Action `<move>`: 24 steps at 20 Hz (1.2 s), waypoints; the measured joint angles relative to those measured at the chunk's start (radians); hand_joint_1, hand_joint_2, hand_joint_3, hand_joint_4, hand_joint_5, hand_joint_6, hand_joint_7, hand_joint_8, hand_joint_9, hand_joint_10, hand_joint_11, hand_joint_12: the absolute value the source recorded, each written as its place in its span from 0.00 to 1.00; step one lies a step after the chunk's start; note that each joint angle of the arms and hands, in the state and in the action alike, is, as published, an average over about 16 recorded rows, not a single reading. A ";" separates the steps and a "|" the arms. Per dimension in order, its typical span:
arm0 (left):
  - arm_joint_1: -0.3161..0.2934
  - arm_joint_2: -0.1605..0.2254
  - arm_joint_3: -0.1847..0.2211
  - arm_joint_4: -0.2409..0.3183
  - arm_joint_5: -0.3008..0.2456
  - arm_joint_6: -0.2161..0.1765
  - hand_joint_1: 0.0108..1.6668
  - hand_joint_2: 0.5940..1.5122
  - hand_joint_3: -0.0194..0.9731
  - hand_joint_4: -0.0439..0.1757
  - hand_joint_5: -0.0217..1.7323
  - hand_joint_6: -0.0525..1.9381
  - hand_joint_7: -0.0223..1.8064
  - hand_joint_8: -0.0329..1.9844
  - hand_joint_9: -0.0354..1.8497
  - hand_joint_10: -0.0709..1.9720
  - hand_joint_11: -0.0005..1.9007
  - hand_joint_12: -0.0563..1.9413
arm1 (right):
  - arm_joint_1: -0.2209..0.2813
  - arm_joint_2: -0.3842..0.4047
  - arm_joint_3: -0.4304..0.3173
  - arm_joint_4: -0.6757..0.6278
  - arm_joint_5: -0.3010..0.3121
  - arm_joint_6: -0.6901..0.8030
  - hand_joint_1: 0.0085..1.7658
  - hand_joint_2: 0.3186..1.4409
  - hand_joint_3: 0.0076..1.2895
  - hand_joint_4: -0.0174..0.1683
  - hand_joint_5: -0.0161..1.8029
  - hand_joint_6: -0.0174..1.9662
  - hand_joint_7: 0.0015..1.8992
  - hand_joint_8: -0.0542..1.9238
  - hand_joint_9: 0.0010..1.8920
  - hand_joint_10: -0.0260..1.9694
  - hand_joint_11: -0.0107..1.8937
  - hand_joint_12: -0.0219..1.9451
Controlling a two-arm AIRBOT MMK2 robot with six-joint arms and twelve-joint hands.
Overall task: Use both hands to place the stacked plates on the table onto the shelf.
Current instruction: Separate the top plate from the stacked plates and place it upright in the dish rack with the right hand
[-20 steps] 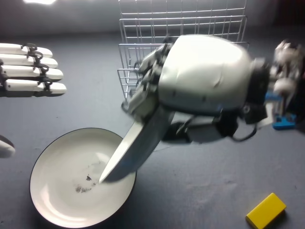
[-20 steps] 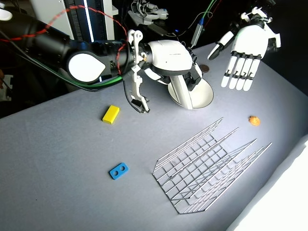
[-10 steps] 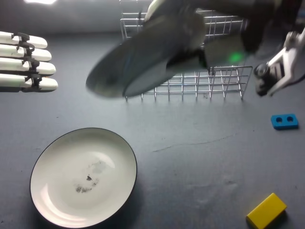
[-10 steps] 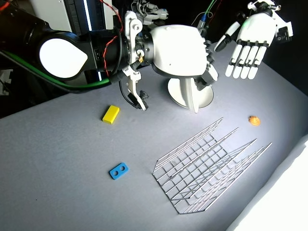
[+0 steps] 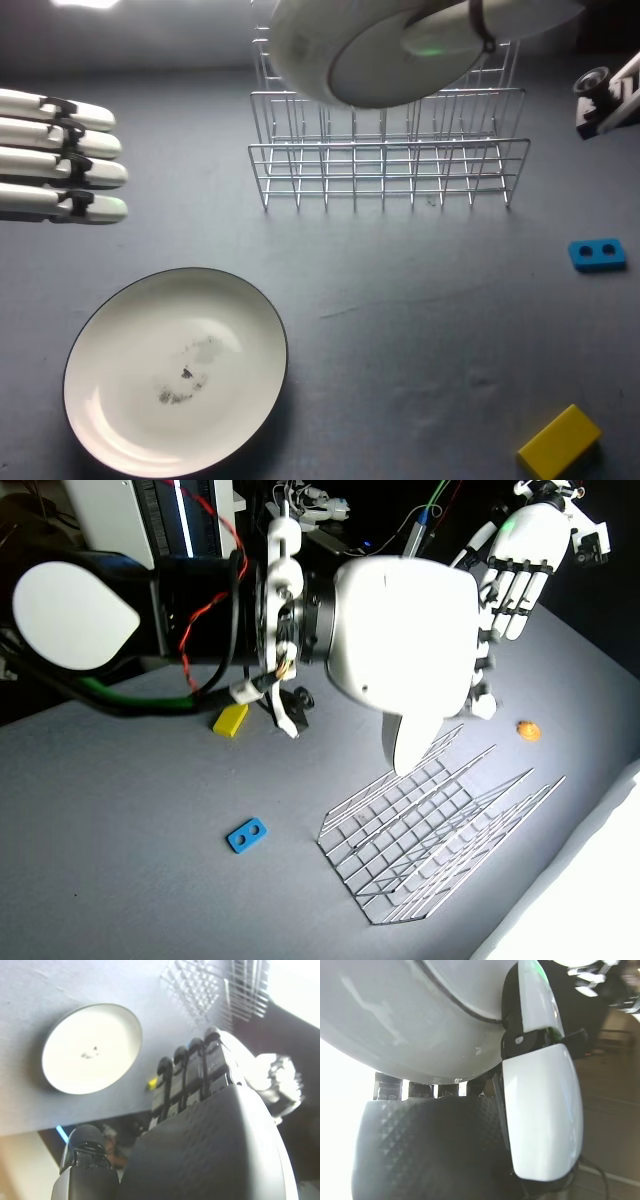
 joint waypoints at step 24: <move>-0.007 -0.016 -0.009 0.029 -0.017 0.000 0.00 0.58 0.03 0.21 0.07 0.03 0.05 0.02 0.03 0.04 0.01 0.03 | -0.043 -0.185 0.276 0.081 -0.112 0.035 0.69 0.61 0.00 0.22 0.54 0.48 0.53 0.49 0.63 0.01 0.40 0.51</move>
